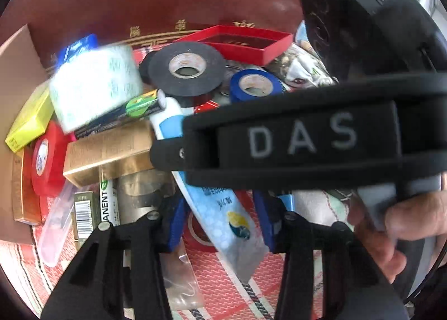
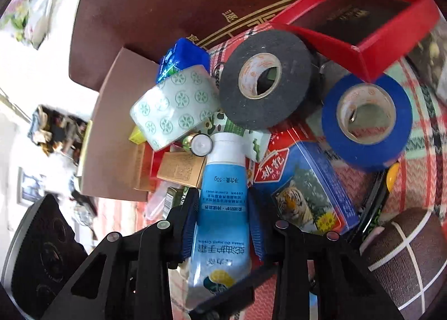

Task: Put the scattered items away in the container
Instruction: 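Lift the hand cream tube toward the cardboard box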

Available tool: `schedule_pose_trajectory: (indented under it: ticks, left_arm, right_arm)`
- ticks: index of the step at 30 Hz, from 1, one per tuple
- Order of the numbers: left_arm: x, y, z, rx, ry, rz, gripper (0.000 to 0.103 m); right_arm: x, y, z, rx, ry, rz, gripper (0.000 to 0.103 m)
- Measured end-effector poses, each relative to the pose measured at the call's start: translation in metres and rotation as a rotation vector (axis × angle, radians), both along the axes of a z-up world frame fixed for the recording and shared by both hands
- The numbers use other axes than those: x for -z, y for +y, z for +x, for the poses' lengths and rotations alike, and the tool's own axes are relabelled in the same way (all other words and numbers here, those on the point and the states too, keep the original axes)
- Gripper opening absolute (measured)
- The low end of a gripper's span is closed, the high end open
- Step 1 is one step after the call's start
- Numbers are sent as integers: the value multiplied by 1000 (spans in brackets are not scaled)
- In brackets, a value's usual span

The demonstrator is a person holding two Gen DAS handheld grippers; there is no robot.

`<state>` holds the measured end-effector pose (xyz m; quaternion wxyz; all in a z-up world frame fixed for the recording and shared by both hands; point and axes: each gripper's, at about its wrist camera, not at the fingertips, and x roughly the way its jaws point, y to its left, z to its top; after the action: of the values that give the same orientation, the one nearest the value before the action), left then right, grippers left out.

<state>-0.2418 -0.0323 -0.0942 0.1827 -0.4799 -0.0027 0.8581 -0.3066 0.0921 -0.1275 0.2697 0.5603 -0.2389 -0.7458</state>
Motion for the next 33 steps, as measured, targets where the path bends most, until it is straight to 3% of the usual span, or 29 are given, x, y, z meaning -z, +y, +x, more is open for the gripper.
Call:
schedule_pose_trajectory:
  ticks: [10,24,33]
  left_arm:
    - [-12,11,8,23,17,27,42]
    - [-94,-6,53,24,143,30,42]
    - [-135,-45,64,-22,176,9,30]
  right_arm:
    - [-13,13,16,4,19,-51,36]
    - [-102,9,56,12,131,-68,36]
    - [-154,-27,68,-21,191,-80,36]
